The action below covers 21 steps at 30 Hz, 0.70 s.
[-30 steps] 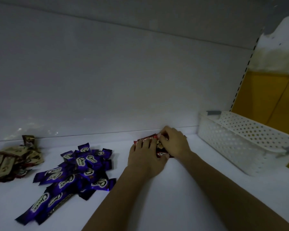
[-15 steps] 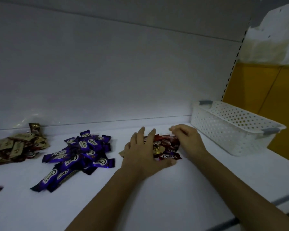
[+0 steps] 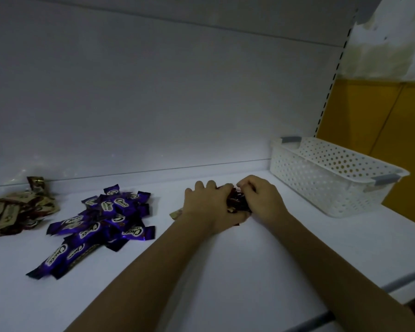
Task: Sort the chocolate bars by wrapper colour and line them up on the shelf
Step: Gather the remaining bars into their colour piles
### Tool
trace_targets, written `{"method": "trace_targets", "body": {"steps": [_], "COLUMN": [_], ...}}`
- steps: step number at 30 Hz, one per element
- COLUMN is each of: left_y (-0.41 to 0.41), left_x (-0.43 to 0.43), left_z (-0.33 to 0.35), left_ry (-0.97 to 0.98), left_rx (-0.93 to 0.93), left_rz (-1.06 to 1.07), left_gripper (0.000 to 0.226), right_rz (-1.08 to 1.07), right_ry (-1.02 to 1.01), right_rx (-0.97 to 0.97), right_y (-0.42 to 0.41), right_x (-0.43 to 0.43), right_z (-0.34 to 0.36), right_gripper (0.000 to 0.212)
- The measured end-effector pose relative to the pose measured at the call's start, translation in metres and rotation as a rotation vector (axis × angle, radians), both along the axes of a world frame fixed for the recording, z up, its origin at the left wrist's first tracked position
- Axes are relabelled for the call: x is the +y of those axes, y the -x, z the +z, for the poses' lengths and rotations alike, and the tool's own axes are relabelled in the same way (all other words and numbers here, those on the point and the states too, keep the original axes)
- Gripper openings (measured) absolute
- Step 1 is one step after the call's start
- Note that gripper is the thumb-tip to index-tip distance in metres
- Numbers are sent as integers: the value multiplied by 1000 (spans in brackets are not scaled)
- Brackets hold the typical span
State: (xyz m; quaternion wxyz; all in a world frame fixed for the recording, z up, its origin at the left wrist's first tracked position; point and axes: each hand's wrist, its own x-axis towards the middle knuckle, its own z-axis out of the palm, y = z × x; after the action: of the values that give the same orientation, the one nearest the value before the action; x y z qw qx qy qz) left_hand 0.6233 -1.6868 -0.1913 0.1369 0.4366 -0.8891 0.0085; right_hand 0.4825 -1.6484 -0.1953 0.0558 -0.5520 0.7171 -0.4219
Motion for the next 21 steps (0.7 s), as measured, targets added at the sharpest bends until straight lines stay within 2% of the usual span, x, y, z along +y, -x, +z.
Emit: {"method": "trace_targets", "body": {"steps": [6,10,14,17,19,21], "left_y": [15,12,4,-3,-8,-15], "left_x": [-7,-12,-15,-14,-14,-13], "left_z": [22,32,44,52,56,57], "left_ry": [-55,-100,-126,-168,-240,-352], "left_rx": [-31,78,143,172,249,409], "left_rz": [-95,-127,-163,-165,-161,-154], "left_gripper": [52,40,29,21,12,7], "right_rz": [-13,-40,-44,-23,31,77], "right_ry": [42,115,139,178,276,379], "right_rx": [-50,-70,-84,-77,-95,-32], "right_y": [8,11,11,9,1,-8], "right_x": [0,2,3,6,9,13], "right_z": [-3,-1,2,4,8,13], "right_gripper": [21,18,31,32,36,43]}}
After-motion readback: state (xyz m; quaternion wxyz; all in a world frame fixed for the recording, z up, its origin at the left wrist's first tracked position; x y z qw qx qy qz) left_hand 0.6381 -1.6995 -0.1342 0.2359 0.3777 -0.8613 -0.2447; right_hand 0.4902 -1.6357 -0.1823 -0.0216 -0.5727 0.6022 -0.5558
